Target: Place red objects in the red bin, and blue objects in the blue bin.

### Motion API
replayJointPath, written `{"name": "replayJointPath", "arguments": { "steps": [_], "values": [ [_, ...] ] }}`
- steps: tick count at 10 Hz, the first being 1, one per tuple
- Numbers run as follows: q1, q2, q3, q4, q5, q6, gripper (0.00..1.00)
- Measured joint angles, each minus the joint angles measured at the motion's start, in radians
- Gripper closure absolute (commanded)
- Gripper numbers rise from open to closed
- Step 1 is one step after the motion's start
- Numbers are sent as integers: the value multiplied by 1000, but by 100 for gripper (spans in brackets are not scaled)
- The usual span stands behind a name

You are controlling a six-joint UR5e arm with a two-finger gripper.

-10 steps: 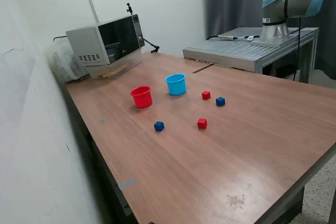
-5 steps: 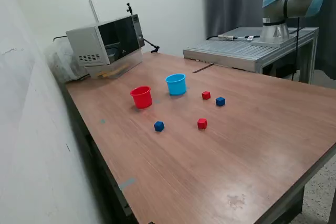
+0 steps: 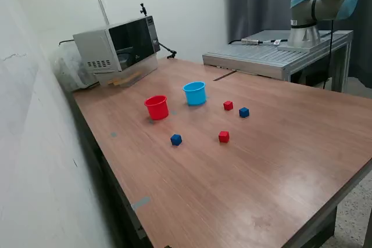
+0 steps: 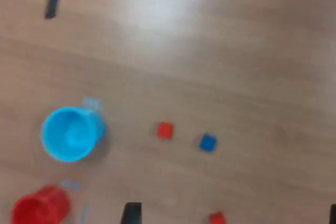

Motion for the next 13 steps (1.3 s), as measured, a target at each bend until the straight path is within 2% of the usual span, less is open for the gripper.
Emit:
{"name": "replayJointPath", "arguments": {
  "steps": [1, 3, 4, 6, 9, 11, 13],
  "values": [
    [7, 46, 18, -40, 46, 12, 0],
    [22, 181, 78, -228, 134, 7, 0],
    [42, 261, 93, -323, 156, -35, 0],
    [72, 390, 85, -438, 174, -136, 0],
    [85, 495, 70, -565, 180, -268, 0],
    [83, 559, 33, -625, 180, -357, 0],
    [55, 630, -29, -647, 177, -401, 0]
  ]
}}
